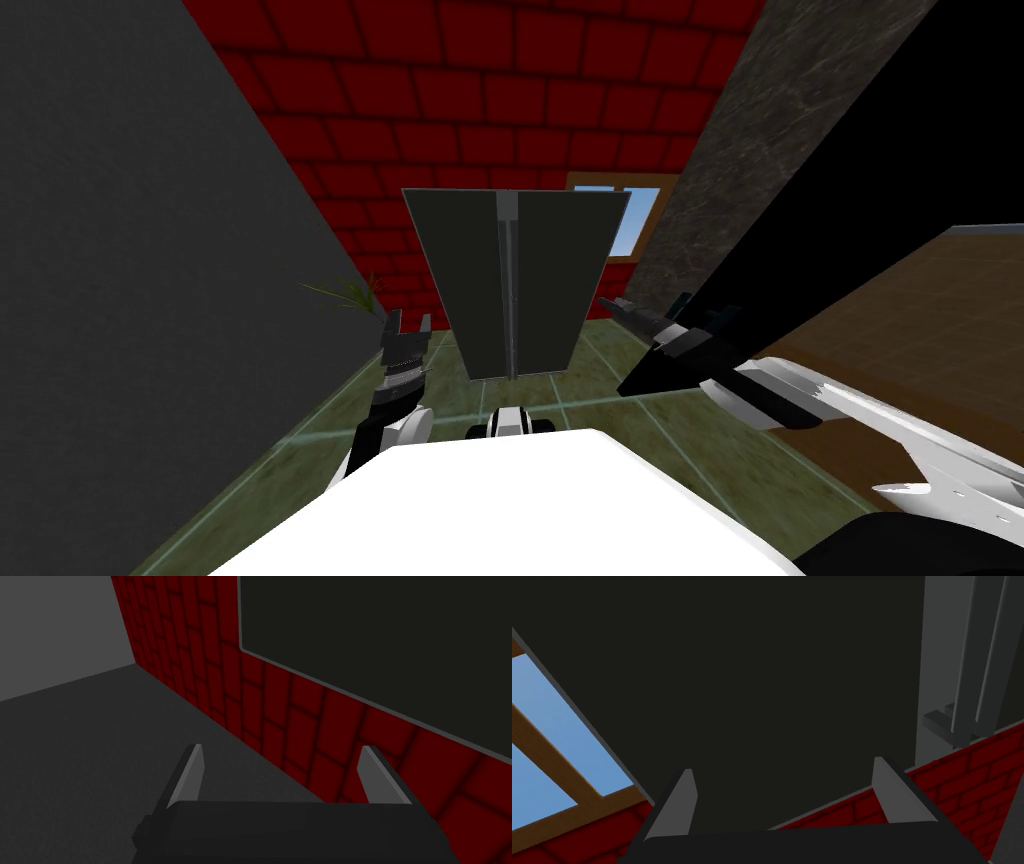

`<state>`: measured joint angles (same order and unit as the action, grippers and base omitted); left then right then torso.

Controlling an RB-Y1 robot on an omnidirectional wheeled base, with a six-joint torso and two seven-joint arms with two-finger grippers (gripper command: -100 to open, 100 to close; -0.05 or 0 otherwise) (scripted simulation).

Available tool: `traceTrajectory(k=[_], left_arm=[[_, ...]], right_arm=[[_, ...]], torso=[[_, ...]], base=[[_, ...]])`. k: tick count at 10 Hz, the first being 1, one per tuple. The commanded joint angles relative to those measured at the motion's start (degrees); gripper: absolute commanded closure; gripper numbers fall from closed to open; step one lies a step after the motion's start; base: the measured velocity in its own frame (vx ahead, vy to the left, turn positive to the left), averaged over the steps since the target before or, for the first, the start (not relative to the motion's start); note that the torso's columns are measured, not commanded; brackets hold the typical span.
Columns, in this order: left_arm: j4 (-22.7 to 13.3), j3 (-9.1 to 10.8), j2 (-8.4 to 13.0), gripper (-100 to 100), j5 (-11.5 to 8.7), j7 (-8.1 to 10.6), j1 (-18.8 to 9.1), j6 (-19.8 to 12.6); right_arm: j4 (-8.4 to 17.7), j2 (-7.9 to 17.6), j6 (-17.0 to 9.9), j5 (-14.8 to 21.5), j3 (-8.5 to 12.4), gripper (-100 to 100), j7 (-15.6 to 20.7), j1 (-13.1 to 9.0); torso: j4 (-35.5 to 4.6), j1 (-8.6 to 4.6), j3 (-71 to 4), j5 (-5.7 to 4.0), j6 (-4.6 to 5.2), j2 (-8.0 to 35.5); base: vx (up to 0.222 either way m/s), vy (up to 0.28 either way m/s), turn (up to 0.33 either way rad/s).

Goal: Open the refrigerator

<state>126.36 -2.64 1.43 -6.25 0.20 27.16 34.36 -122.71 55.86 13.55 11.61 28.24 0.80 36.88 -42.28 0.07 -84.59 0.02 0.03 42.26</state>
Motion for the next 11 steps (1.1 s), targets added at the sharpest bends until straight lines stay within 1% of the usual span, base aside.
traceTrajectory(k=[1,2,3,4,5,6,7,8,9,10,11], left_arm=[[0.0,0.0,0.0,0,0.0,0.0,-0.01,0.0],[0.0,0.0,0.0,0,0.0,0.0,-0.01,0.0],[0.0,0.0,0.0,0,0.0,0.0,0.0,0.0],[0.0,0.0,0.0,0,0.0,0.0,-0.01,0.0],[0.0,0.0,0.0,0,0.0,0.0,0.0,0.0],[0.0,0.0,0.0,0,0.0,0.0,-0.01,0.0],[0.0,0.0,0.0,0,0.0,0.0,-0.02,0.0],[0.0,0.0,0.0,0,0.0,0.0,0.0,0.0],[0.0,0.0,0.0,0,0.0,0.0,-0.01,0.0],[0.0,0.0,0.0,0,0.0,0.0,0.0,0.0],[0.0,-0.01,0.0,0,0.0,0.0,-0.01,0.0]], right_arm=[[0.8,3.96,-0.29,0.67,0.72,-100,-0.37,-0.09],[1.5,6.06,-0.96,1.89,2.56,-100,-1.11,0.39],[1.5,7.79,-0.96,1.89,2.56,-100,-1.11,0.39],[2.25,9.51,-1.58,3.06,4.34,-100,-1.89,0.78],[2.25,11.25,-1.58,3.06,4.34,-100,-1.89,0.78],[2.25,12.26,-1.58,3.06,4.34,-100,-1.89,0.78],[3.06,14.43,-2.16,4.15,6.05,-100,-2.7,1.06],[3.06,16.15,-2.16,4.15,6.05,-100,-2.7,1.06],[3.91,18.07,-2.67,5.18,7.68,-100,-3.56,1.25],[3.91,19.78,-2.67,5.18,7.68,-100,-3.56,1.25],[3.91,20.37,-2.67,5.18,7.68,-100,-3.56,1.25]], torso=[[0.01,-0.05,-0.02,-0.01,-0.07,-0.03],[-0.01,-0.17,0.03,-0.05,-0.05,0.06],[-0.01,-0.09,0.02,-0.03,0.03,0.02],[-0.01,-0.04,0.02,-0.01,-0.05,0.05],[-0.01,0.04,0.03,0.01,-0.01,0.04],[-0.01,-0.01,0.03,0.01,-0.05,0.05],[-0.02,-0.18,0.05,-0.05,-0.05,0.08],[-0.01,-0.11,0.01,-0.04,0.02,0.0],[0.0,-0.05,0.01,-0.02,-0.05,0.02],[-0.01,0.04,0.01,0.01,0.0,0.02],[0.0,0.0,0.01,0.01,-0.06,0.03]], base=[[0.036,0.031,0.015],[0.063,0.056,-0.192],[0.052,0.065,-0.112],[0.049,0.087,-0.17],[0.047,0.083,-0.092],[0.024,0.036,0.015],[0.054,0.061,-0.156],[0.043,0.071,-0.118],[0.048,0.095,-0.179],[0.044,0.093,-0.092],[0.018,0.043,0.016]])
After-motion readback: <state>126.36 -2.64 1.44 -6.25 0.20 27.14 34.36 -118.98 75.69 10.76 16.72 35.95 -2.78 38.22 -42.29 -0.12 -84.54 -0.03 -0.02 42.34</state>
